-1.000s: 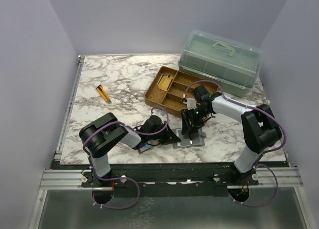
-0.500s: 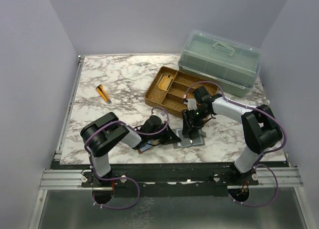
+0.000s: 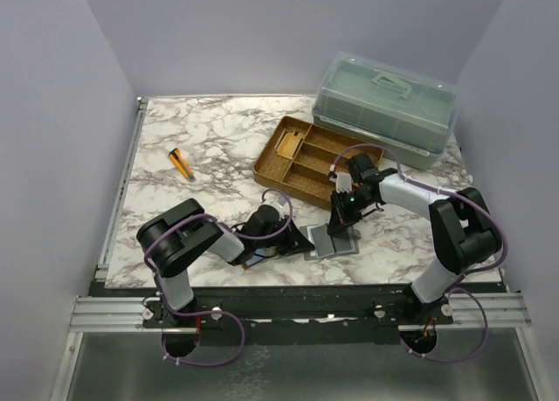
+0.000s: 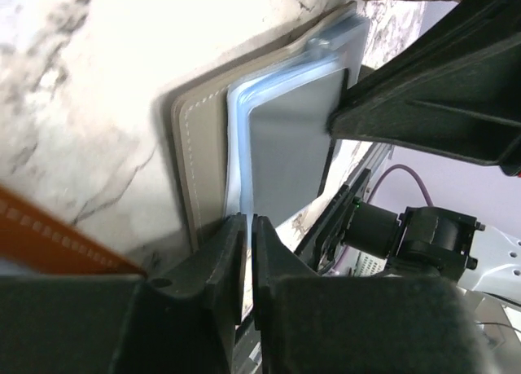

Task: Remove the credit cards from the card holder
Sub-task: Remove the credit card from the card holder.

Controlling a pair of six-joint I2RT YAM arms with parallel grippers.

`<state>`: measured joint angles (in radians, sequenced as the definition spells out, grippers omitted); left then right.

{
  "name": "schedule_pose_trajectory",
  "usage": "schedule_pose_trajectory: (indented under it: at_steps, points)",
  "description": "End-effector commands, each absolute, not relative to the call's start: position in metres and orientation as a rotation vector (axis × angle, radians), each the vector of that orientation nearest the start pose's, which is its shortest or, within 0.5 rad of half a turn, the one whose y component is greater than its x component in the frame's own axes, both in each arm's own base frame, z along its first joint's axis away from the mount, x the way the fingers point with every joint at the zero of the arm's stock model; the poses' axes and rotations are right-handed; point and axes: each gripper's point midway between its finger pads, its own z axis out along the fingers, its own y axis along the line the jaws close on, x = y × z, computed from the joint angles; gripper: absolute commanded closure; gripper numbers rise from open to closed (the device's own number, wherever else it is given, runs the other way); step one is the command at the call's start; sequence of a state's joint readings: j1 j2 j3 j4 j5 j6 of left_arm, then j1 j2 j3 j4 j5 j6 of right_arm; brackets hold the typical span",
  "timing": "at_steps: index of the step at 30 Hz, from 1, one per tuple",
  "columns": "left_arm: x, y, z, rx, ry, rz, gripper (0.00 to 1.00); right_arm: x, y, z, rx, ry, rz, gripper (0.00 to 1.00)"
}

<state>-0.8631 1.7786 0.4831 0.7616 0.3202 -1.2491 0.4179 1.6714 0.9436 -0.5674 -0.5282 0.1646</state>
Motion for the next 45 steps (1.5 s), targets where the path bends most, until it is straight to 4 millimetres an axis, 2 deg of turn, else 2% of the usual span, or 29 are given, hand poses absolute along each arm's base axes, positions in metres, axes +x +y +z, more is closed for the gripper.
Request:
schedule_pose_trajectory:
  at_steps: [1, 9, 14, 17, 21, 25, 27, 37, 40, 45]
  points:
    - [0.177, -0.329, 0.014, -0.285, 2.526, -1.330, 0.80, 0.233, 0.210, 0.059, -0.539, 2.725, 0.979, 1.00]
    - [0.184, -0.323, 0.077, -0.183, 2.314, -1.455, 0.52, 0.233, 0.214, 0.083, -0.491, 2.627, 1.195, 1.00]
    - [0.185, -0.329, 0.113, -0.085, 2.194, -1.544, 0.49, 0.229, 0.218, 0.090, -0.505, 2.596, 1.281, 1.00]
    - [0.185, -0.336, 0.124, -0.056, 2.158, -1.596, 0.49, 0.228, 0.219, 0.091, -0.515, 2.588, 1.296, 1.00]
    - [0.188, -0.340, 0.112, -0.079, 2.195, -1.588, 0.49, 0.228, 0.218, 0.094, -0.535, 2.567, 1.315, 1.00]
    - [0.191, -0.336, 0.092, -0.126, 2.235, -1.545, 0.48, 0.227, 0.217, 0.096, -0.562, 2.546, 1.334, 1.00]
    - [0.191, -0.334, 0.089, -0.125, 2.233, -1.539, 0.48, 0.226, 0.217, 0.097, -0.572, 2.534, 1.353, 1.00]
    - [0.186, -0.344, 0.106, -0.040, 2.153, -1.666, 0.48, 0.223, 0.220, 0.100, -0.584, 2.519, 1.419, 1.00]
    - [0.186, -0.340, 0.107, -0.069, 2.144, -1.671, 0.51, 0.225, 0.218, 0.097, -0.579, 2.532, 1.375, 1.00]
    - [0.189, -0.321, 0.100, -0.169, 2.144, -1.612, 0.49, 0.228, 0.214, 0.095, -0.553, 2.540, 1.360, 1.00]
